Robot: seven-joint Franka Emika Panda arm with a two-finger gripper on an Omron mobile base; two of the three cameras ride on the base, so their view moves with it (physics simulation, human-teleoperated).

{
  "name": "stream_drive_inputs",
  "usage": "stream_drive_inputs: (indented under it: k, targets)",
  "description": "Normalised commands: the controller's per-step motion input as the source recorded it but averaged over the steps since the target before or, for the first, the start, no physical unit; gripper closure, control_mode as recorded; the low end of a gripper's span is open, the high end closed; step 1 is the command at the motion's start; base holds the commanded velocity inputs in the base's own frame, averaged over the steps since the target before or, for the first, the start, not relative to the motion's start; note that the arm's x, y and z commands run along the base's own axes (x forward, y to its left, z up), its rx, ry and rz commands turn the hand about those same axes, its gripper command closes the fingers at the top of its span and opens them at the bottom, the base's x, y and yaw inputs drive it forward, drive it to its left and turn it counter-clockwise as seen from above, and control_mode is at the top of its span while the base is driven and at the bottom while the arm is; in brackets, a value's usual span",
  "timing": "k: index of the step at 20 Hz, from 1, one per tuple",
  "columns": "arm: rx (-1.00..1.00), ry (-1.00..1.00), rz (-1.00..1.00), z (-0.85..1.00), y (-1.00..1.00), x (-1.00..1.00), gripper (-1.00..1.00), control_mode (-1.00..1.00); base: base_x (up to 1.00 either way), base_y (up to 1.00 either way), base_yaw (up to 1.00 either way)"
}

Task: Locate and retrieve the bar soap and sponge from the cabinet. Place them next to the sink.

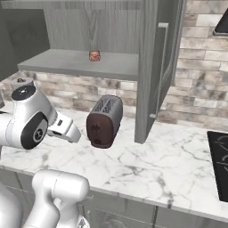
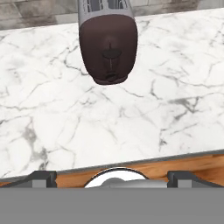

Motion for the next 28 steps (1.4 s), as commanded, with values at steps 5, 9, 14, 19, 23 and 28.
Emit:
stream_drive_inputs:
  k: [5,9,14,19,23,28]
  targets:
    - [0.00,0.00,0.00,0.00,0.00,0.00,-1.00,1.00,0.55,0.11,0.00]
    - [0.00,0.00,0.00,0.00,0.00,0.00,-1.00,1.00,0.31,0.07,0.00]
    - [-0.03,-0.07,0.03,0.32,0.01,0.03,-1.00,-1.00,0.00,0.00,0.00]
    - [-0.09,-0.07,0.08,0.61,0.00,0.00,-1.00,-1.00,0.00,0.00,0.00]
    - [-0.08,-0.01,0.06,0.49,0.00,0.00,-1.00,-1.00,0.00,0.00,0.00]
    - [-0.09,0.00,0.07,0.50,0.00,0.04,-1.00,-1.00,0.00,0.00,0.00]
